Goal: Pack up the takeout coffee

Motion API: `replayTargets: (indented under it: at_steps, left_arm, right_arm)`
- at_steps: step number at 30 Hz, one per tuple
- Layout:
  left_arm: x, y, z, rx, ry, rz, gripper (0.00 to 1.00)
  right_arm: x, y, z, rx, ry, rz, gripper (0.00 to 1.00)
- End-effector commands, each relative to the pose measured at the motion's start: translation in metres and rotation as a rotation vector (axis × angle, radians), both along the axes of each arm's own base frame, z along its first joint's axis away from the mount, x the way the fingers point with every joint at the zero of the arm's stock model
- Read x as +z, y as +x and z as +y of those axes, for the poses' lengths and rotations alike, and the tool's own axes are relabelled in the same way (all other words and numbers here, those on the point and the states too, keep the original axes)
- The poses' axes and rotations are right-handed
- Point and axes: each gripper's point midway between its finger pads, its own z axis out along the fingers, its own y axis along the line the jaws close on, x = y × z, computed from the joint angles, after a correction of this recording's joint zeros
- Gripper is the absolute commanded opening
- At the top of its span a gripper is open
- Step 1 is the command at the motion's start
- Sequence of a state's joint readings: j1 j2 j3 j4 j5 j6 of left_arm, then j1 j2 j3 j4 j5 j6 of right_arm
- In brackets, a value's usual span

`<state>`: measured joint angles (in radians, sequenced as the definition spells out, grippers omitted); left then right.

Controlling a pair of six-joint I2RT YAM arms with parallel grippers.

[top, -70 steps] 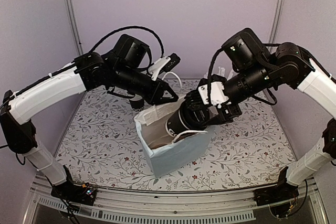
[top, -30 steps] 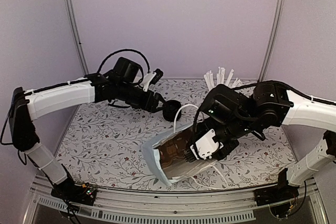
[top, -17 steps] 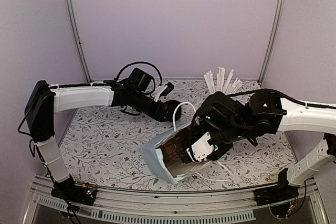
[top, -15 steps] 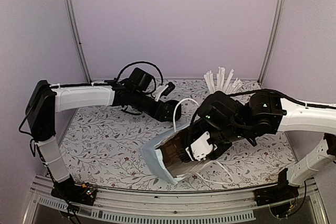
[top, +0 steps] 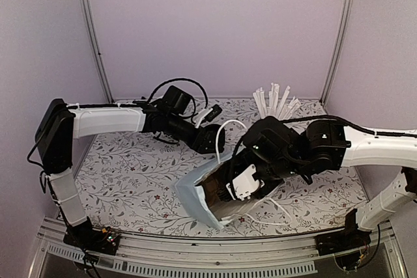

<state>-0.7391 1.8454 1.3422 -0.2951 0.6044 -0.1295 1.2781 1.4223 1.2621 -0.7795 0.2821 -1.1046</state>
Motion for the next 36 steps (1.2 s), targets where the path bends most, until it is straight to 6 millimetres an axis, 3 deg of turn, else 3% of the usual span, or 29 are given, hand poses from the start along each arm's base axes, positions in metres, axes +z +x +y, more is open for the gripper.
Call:
replayTargets:
  at_steps: [1, 4, 9, 16, 24, 31, 36]
  left_arm:
    - [0.000, -0.006, -0.005, -0.071, -0.042, -0.015, 0.66]
    - [0.003, -0.007, -0.006, -0.093, -0.068, -0.027, 0.66]
    - [0.008, -0.011, -0.011, -0.147, -0.127, -0.011, 0.66]
    - [0.022, -0.019, -0.020, -0.219, -0.217, -0.009, 0.64]
    - [0.030, -0.021, -0.021, -0.223, -0.241, -0.019, 0.63]
    - [0.039, -0.020, -0.019, -0.208, -0.243, -0.059, 0.63]
    - [0.029, -0.022, -0.019, -0.217, -0.237, -0.039, 0.63]
  right_arm:
    - [-0.003, -0.002, 0.004, 0.016, 0.007, 0.008, 0.44]
    - [-0.001, -0.012, 0.004, 0.053, -0.005, 0.059, 0.44]
    - [0.030, -0.034, 0.023, 0.088, 0.073, 0.204, 0.44]
    - [0.038, -0.048, 0.039, 0.115, 0.087, 0.292, 0.44]
    - [0.003, -0.027, 0.006, 0.039, -0.030, 0.163, 0.44]
    - [0.005, -0.024, -0.015, 0.029, -0.071, 0.116, 0.44]
    - [0.003, -0.018, -0.015, 0.021, -0.052, 0.070, 0.44]
